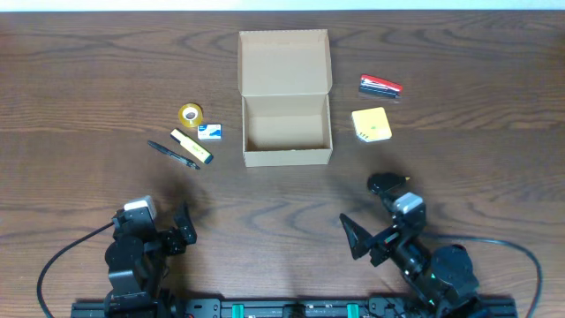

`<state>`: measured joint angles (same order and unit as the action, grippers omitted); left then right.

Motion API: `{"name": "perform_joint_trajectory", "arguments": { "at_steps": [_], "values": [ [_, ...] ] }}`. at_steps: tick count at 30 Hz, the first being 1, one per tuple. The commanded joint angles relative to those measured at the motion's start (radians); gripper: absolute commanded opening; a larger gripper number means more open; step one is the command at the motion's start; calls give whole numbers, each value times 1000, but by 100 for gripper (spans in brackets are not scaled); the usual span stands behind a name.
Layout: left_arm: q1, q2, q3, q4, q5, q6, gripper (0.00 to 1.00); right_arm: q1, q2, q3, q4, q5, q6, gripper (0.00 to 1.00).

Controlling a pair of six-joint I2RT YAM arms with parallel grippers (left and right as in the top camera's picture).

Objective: Pack container

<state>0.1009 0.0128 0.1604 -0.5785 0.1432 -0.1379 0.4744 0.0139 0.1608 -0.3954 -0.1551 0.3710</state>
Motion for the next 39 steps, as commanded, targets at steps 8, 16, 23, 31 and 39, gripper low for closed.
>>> {"name": "perform_joint_trajectory", "arguments": {
  "at_steps": [8,16,23,31,39],
  "values": [
    [-4,-8,-7,0,4,0,95,10,-8,-2,51,2,606,99],
    [-4,-8,-7,0,3,0,95,10,32,5,54,-120,390,99],
    [-4,-8,-7,0,4,0,95,-19,264,88,45,-22,233,99],
    [-4,-8,-7,0,4,0,95,-125,670,312,47,103,-4,99],
    [-4,-8,-7,0,4,0,95,-277,1137,620,43,103,-205,99]
  ]
}}
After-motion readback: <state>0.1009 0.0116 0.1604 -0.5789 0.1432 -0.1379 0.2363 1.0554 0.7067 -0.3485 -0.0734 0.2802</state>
